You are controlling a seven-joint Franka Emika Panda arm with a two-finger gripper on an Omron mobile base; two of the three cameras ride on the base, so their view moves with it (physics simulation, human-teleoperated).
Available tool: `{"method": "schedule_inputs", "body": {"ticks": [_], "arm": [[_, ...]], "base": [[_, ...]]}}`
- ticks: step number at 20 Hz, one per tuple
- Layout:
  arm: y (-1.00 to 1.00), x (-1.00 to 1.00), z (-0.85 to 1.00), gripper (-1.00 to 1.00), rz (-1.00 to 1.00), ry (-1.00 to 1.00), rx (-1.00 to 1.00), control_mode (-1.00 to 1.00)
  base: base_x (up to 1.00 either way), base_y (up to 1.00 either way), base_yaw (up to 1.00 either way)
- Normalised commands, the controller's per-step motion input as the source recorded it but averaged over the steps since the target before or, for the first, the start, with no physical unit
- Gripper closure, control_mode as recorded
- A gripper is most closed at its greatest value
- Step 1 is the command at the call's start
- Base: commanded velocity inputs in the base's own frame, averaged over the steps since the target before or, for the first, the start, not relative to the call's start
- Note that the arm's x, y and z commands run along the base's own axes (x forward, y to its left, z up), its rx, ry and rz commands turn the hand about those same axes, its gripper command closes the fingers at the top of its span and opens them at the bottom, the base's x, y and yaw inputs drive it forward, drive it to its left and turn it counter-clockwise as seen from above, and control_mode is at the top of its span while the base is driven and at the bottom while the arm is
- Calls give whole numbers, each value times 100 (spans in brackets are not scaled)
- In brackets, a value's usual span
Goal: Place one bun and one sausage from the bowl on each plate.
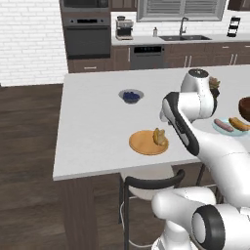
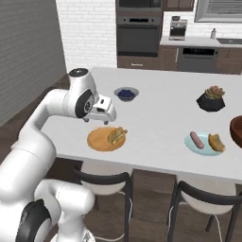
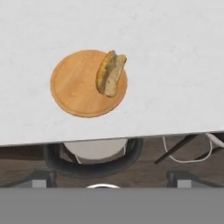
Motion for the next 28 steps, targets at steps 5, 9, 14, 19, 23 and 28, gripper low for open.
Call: {"method": "schedule_inputs", "body": {"ticks": [5, 9, 14, 19, 23, 28], "arm": [[0, 0, 0, -100, 0, 0, 0, 100], [0, 0, 0, -100, 0, 0, 0, 100], [0, 0, 0, -100, 0, 0, 0, 100], [0, 0, 0, -100, 0, 0, 0, 100], [0, 0, 0, -100, 0, 0, 0, 100], [0, 0, 0, -100, 0, 0, 0, 100]], "base": [[-48, -100, -5], [-27, -100, -2], [-3, -100, 0], [0, -100, 0], [0, -99, 0], [0, -82, 1]]}}
